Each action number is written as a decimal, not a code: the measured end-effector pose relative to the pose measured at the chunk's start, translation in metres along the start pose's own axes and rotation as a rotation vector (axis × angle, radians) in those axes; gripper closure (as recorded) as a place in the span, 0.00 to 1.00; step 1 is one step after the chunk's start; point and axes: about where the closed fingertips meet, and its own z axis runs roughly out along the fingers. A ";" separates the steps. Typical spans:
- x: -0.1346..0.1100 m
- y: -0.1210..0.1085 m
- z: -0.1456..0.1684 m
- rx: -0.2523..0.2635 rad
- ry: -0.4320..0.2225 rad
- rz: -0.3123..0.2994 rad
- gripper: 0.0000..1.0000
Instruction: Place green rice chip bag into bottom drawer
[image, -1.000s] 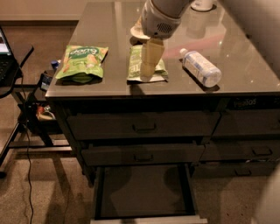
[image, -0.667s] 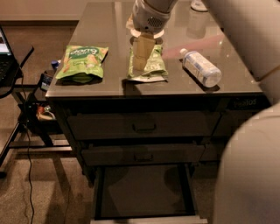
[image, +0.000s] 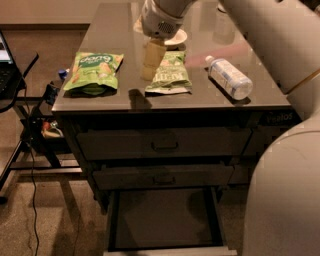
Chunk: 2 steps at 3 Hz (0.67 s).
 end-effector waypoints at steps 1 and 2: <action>-0.022 -0.012 0.018 -0.010 -0.021 -0.035 0.00; -0.044 -0.025 0.030 -0.027 -0.023 -0.071 0.00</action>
Offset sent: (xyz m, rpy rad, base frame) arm 0.0347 0.0855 0.0133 -0.0150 -0.0121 0.1278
